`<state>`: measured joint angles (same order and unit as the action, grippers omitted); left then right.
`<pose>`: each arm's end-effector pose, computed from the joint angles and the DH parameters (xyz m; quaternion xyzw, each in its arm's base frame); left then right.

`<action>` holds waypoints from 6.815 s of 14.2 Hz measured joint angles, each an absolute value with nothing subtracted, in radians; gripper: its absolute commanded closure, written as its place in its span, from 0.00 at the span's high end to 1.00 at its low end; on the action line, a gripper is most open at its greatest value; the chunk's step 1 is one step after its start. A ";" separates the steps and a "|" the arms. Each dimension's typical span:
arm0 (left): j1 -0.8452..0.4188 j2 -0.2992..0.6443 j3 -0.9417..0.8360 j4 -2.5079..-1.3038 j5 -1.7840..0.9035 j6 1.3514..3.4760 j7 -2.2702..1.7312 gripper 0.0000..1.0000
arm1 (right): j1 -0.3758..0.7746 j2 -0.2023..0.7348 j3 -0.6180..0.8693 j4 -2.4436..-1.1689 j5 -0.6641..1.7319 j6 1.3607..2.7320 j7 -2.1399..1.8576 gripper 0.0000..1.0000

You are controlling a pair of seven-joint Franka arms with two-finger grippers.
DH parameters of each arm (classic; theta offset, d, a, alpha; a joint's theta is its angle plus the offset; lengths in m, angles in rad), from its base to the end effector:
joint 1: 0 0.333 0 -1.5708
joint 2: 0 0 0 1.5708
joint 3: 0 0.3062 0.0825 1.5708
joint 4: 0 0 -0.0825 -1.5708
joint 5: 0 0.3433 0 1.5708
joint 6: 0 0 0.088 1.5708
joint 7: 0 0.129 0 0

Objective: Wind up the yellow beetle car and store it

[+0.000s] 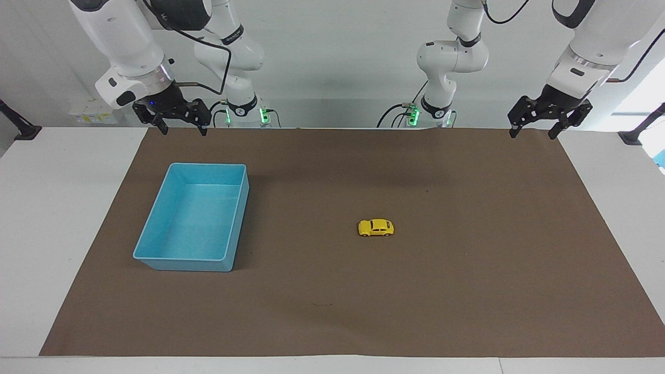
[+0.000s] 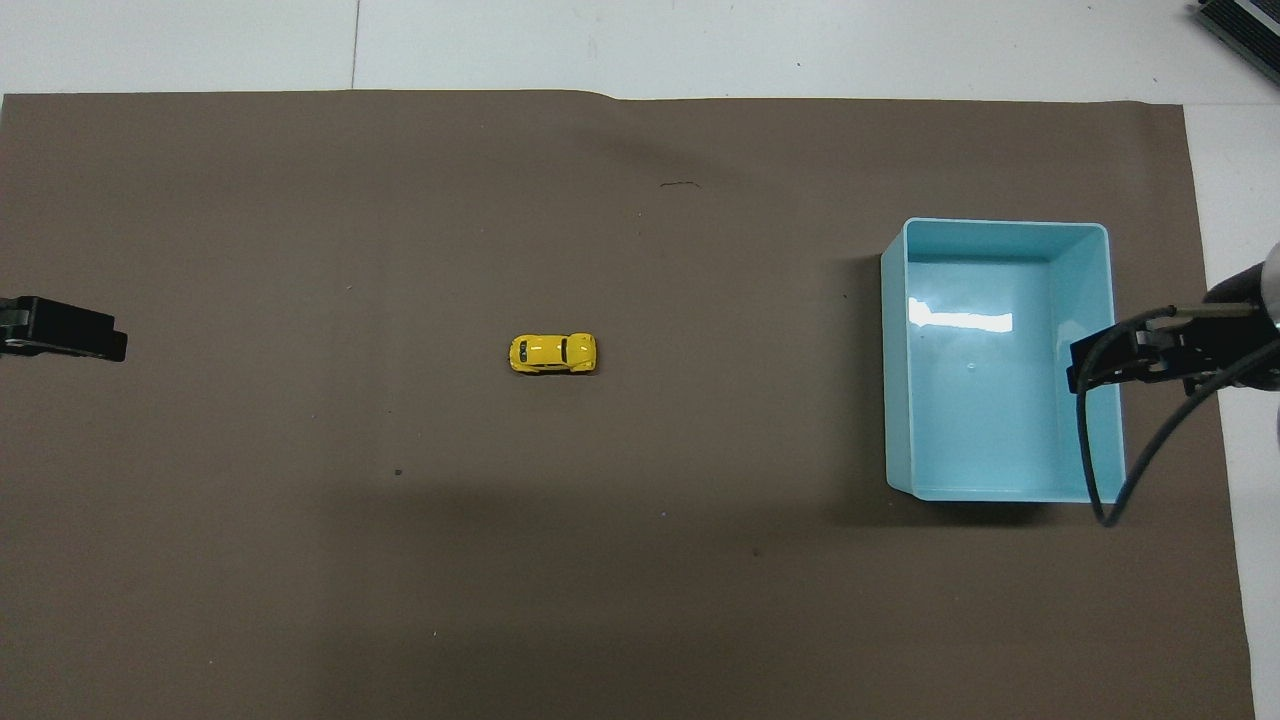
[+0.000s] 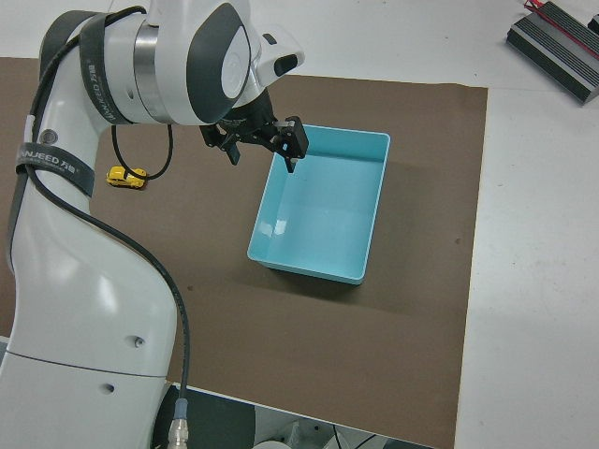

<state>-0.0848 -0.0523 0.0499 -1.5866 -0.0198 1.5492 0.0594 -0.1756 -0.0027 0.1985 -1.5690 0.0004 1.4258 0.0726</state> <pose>0.4960 -0.0192 0.6104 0.9988 -0.0474 0.0076 0.0111 0.4935 0.0115 0.5834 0.9972 -0.0248 -0.0701 0.0034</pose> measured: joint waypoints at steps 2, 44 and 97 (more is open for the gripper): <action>-0.085 -0.052 0.049 -1.587 -0.020 1.562 0.060 1.00 | -0.176 -0.003 0.199 -1.569 0.000 1.426 0.073 1.00; -0.085 -0.052 0.050 -1.588 -0.020 1.557 0.059 1.00 | -0.176 -0.003 0.199 -1.569 0.000 1.426 0.073 1.00; -0.333 0.137 0.027 -1.687 -0.063 1.967 -1.843 1.00 | -0.176 -0.003 0.199 -1.569 0.000 1.426 0.073 1.00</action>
